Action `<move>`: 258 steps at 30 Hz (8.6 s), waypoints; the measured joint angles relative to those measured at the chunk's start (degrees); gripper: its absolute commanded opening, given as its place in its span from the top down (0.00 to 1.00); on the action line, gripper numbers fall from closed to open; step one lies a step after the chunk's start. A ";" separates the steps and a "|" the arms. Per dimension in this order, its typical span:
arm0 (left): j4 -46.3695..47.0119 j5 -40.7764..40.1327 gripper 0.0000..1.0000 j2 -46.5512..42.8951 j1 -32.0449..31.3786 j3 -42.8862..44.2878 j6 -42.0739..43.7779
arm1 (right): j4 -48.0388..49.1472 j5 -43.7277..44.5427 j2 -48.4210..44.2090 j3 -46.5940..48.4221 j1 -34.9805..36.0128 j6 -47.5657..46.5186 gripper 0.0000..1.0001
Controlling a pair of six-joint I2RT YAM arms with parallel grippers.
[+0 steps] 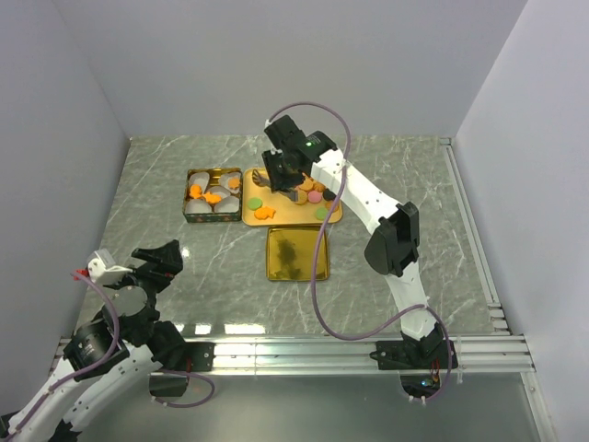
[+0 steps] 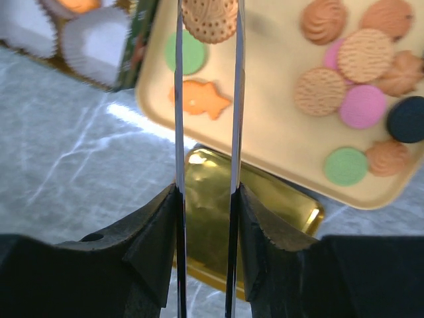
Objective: Pack the cookies
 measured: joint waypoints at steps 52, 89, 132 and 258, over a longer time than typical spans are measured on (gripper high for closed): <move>-2.51 -1.16 0.01 3.37 -1.75 0.94 -2.95 | 19.89 -24.00 8.81 0.94 5.75 12.07 0.52; -2.54 -1.33 0.01 3.37 -2.25 0.94 -2.95 | 23.28 -20.50 1.66 -6.82 4.96 11.65 0.40; -3.04 -1.40 0.02 3.23 -2.36 0.94 -3.82 | 18.25 -0.28 -27.23 -46.49 -7.32 0.39 0.44; -3.21 -1.33 0.01 0.83 -4.50 0.94 -4.44 | 9.01 -8.61 -2.47 -10.49 7.26 5.66 0.50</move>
